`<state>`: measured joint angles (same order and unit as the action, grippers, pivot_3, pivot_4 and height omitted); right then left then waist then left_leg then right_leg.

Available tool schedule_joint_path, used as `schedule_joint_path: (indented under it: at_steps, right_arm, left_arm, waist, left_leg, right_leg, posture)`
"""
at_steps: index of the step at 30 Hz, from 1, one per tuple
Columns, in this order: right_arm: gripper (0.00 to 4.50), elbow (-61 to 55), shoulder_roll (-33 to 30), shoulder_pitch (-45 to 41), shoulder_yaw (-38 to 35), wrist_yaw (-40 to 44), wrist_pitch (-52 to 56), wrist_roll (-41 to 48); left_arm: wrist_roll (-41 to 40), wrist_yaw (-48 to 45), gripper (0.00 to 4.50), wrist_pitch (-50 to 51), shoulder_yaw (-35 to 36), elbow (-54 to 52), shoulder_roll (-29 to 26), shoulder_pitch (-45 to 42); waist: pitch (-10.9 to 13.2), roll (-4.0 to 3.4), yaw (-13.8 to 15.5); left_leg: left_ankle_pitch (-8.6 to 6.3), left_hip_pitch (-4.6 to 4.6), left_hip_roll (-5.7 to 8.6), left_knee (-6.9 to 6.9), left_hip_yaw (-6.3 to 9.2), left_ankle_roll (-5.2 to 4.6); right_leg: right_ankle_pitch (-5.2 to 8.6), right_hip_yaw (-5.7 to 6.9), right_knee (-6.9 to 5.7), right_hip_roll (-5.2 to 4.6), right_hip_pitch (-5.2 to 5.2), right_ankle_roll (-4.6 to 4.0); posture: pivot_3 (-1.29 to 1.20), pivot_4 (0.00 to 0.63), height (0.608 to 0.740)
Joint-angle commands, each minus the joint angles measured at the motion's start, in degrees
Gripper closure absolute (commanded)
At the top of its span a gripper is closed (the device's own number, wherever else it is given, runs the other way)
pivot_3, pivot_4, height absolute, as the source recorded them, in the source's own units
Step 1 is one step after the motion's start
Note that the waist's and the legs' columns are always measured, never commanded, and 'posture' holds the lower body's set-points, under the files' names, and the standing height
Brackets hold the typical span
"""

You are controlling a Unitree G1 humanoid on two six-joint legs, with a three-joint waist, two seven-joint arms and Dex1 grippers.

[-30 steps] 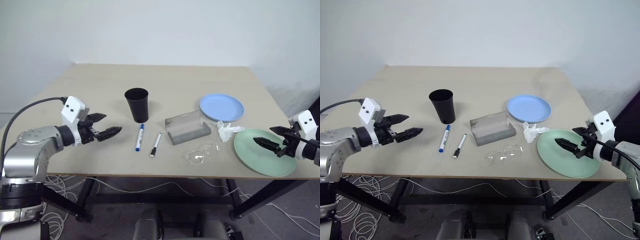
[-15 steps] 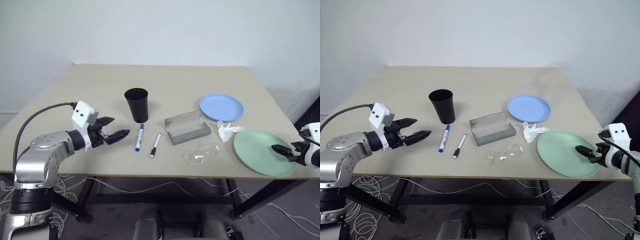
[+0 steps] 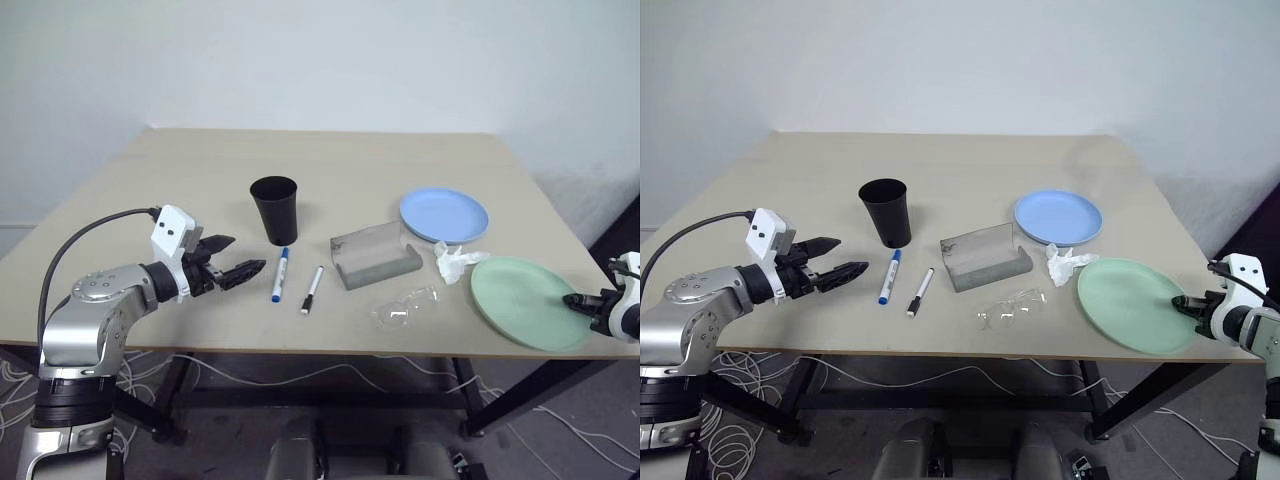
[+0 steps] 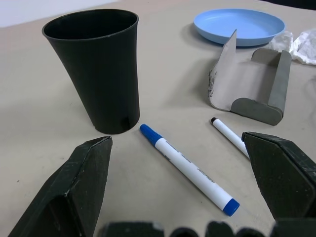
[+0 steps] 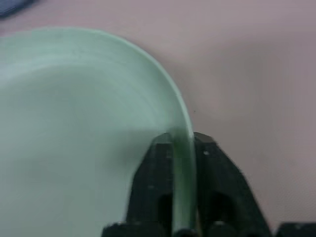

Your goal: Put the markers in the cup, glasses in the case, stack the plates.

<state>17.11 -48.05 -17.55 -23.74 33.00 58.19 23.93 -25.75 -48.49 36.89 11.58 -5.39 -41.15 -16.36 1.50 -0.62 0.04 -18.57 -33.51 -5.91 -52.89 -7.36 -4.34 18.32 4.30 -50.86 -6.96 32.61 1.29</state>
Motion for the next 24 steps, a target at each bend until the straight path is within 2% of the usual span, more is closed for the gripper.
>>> schedule_joint_path:
  at_steps: [1, 9, 14, 21, 24]
  right_arm:
    - [4.47, -1.63, 0.89, -1.74, -2.26, -2.77, 3.94, 1.4]
    - [4.47, -1.69, 4.33, -10.84, -11.75, -8.79, 11.71, 6.14]
    - [4.47, 0.2, 5.4, -17.18, -15.2, -11.67, 11.83, 7.65]
    - [4.47, 5.36, 10.05, -26.38, -12.45, -17.44, 6.48, 5.62]
    - [4.47, 10.8, 13.83, -31.44, -10.72, -21.73, 0.36, 3.53]
  left_arm:
    - [-0.31, 0.26, 0.0, -1.24, 0.43, -0.89, -0.1, -0.28]
    - [0.05, 0.36, 0.0, -1.69, 0.31, -0.51, 0.1, -0.1]
    - [0.4, 0.35, 0.0, -2.15, 0.13, 0.12, 0.13, -0.41]
    - [0.81, 0.7, 0.0, -3.04, -0.11, 1.2, 0.19, -1.37]
    - [0.66, 1.1, 0.0, -3.05, 0.06, 1.08, 0.22, -1.5]
  waist:
    - [-0.02, 0.03, -0.09]
    - [-0.05, -0.09, -0.12]
    - [-0.06, -0.11, -0.1]
    - [-0.06, -0.11, -0.14]
    - [-0.06, -0.12, -0.31]
  left_leg:
    - [0.0, 0.0, 0.0, -0.01, 0.02, -0.01]
    - [-0.01, -0.01, 0.07, -0.03, 0.09, -0.02]
    - [0.0, -0.05, 0.16, 0.0, 0.07, -0.02]
    - [-0.02, -0.12, 0.22, 0.05, 0.05, -0.03]
    - [-0.01, -0.14, 0.23, 0.05, 0.02, -0.05]
  right_leg:
    - [0.0, 0.01, 0.01, 0.01, 0.0, 0.0]
    - [-0.05, -0.01, 0.0, -0.01, 0.32, -0.08]
    - [-0.12, -0.15, -0.05, 0.03, 0.45, -0.18]
    - [-0.12, -0.18, -0.09, 0.11, 0.51, -0.19]
    - [-0.12, -0.25, -0.14, 0.11, 0.59, -0.19]
  posture:
    - [0.0, 0.0, 0.639]
    - [0.0, 0.0, 0.639]
    - [0.0, 0.0, 0.639]
    - [0.0, 0.0, 0.639]
    - [0.0, 0.0, 0.639]
